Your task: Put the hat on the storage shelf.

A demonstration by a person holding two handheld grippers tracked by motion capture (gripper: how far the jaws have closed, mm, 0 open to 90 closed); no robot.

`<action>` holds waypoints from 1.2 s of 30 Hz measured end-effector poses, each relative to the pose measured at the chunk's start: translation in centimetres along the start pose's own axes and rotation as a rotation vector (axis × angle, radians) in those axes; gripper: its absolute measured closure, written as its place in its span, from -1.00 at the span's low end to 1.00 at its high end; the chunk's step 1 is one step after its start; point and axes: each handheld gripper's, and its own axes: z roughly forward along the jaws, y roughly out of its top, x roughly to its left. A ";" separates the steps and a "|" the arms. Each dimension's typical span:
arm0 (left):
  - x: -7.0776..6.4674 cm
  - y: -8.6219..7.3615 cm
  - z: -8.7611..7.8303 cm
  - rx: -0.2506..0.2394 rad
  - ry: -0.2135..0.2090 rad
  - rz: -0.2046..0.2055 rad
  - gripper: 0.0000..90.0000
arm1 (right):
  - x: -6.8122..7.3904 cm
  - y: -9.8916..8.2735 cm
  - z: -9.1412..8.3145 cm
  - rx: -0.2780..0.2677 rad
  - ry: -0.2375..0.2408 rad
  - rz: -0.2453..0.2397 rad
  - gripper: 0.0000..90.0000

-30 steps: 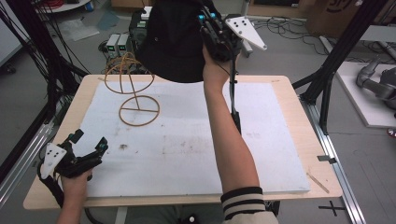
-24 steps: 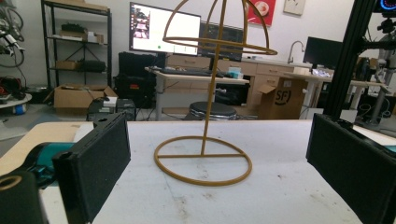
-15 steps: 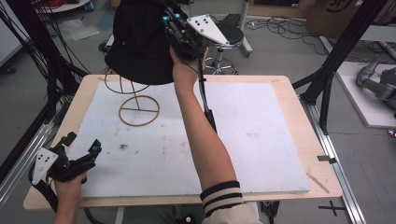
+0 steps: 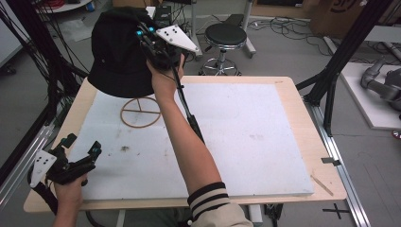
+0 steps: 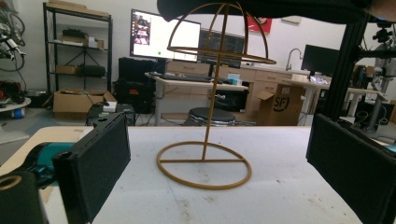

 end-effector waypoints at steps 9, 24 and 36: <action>0.2 0.0 -0.1 0.000 0.003 0.001 -0.85 | 1.4 -1.4 0.6 -0.008 0.007 -0.027 0.55; 0.0 0.0 0.0 0.007 -0.009 0.003 -0.85 | 0.8 -0.2 0.0 -0.047 -0.042 -0.059 -0.10; -0.1 -0.1 0.1 0.010 -0.008 0.007 -0.85 | -0.9 1.0 -1.4 -0.008 -0.077 -0.099 -0.64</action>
